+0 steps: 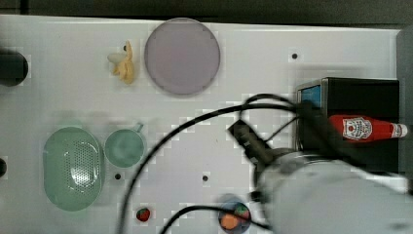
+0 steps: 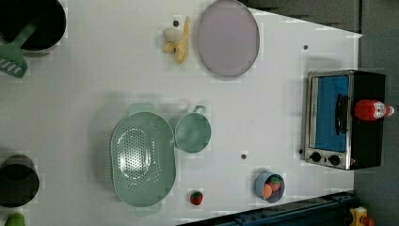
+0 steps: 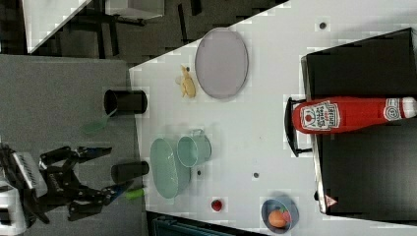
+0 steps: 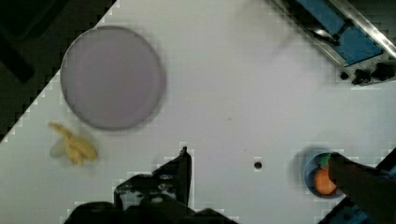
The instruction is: Pick Ketchup from oven and place it on table.
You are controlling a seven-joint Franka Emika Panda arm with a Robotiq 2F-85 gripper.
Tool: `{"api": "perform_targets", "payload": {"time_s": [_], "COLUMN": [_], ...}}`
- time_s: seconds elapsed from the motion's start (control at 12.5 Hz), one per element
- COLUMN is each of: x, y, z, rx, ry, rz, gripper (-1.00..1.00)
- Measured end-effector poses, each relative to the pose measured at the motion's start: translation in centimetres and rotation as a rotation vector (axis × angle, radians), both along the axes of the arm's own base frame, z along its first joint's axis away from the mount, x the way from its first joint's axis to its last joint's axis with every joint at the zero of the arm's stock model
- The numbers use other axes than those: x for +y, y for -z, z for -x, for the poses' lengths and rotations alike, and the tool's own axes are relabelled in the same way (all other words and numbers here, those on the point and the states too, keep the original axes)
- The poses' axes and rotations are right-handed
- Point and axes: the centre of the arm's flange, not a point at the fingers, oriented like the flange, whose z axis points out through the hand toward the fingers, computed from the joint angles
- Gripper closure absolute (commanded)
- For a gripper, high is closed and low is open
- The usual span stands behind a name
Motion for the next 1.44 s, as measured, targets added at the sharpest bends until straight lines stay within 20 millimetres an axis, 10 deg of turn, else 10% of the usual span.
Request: {"api": "perform_targets", "payload": {"time_s": [0.48, 0.96, 1.44], "x": [-15.5, -26.1, -30.1], "y": [8.4, 16.5, 25.6], "z": [-3.1, -3.5, -4.8], "rx": [-0.008, 0.036, 0.088], "ry": [0.285, 0.488, 0.606], "rz": [0.007, 0.054, 0.043], "gripper": [-1.00, -1.00, -1.00]}}
